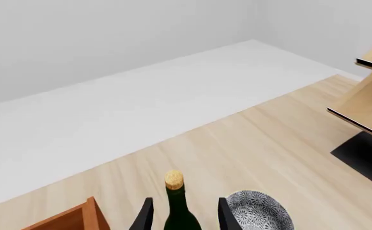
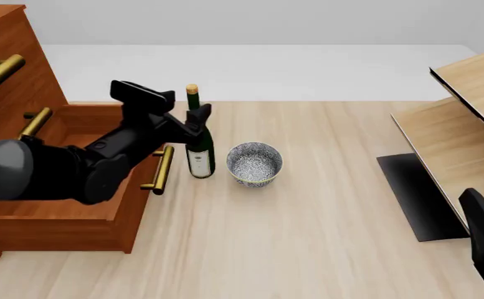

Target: Put the wine bottle in the bottom drawer of the cabinet.

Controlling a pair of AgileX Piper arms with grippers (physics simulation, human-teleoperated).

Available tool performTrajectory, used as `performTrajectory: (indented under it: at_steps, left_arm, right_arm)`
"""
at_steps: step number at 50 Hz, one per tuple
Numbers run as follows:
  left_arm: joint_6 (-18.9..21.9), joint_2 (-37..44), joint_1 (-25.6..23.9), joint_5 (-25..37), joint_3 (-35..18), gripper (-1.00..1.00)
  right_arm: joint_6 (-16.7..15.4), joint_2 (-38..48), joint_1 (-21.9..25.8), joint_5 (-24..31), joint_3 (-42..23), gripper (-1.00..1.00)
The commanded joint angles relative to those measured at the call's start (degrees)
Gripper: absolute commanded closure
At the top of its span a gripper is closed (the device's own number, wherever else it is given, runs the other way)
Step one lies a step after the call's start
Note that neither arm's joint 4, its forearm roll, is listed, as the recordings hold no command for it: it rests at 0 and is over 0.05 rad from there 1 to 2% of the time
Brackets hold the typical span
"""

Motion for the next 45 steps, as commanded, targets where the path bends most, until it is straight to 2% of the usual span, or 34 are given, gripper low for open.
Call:
performTrajectory:
  at_steps: [1, 30, 45]
  left_arm:
    - [-0.50, 3.01, 0.19, -0.06, -2.23, -1.00]
    - [-0.88, 8.62, 1.29, -1.50, -4.90, -1.00]
    - [-1.45, 10.44, 1.47, 0.03, -7.34, -1.00]
  right_arm:
    - [-0.10, -0.01, -0.20, 0.03, 0.10, -1.00]
    - [-0.67, -0.01, -0.59, 1.12, -0.49, -1.00]
    - [-0.79, 0.00, -0.29, 1.73, -0.80, -1.00]
